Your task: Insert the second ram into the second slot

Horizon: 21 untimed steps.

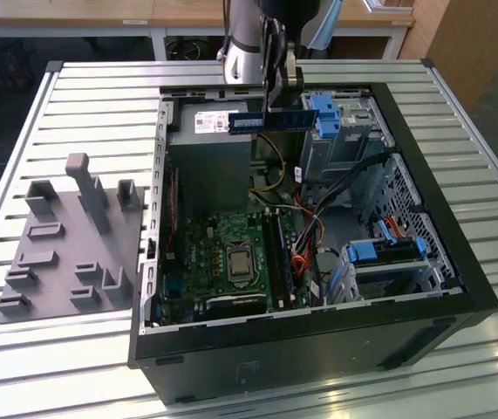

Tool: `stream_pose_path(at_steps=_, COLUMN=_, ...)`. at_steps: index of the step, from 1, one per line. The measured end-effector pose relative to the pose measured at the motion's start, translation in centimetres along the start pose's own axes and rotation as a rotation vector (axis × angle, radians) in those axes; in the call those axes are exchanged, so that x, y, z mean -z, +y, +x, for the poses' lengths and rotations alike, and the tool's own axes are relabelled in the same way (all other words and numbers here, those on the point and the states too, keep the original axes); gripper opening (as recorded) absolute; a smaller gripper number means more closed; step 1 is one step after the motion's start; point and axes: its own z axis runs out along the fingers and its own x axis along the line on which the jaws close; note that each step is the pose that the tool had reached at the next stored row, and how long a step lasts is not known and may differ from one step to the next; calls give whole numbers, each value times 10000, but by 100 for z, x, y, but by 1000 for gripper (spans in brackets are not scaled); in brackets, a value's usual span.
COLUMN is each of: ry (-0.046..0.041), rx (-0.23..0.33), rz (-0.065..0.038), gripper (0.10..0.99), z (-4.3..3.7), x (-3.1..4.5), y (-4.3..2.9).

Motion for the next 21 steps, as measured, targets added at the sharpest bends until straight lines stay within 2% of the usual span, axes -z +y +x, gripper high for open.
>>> stream_pose_path(at_steps=7, ry=2, rx=0, rz=0, gripper=137, z=26, x=0, y=1)
stream_pose_path(at_steps=21, ry=24, rx=-1, rz=0, gripper=137, z=148, x=-1, y=4)
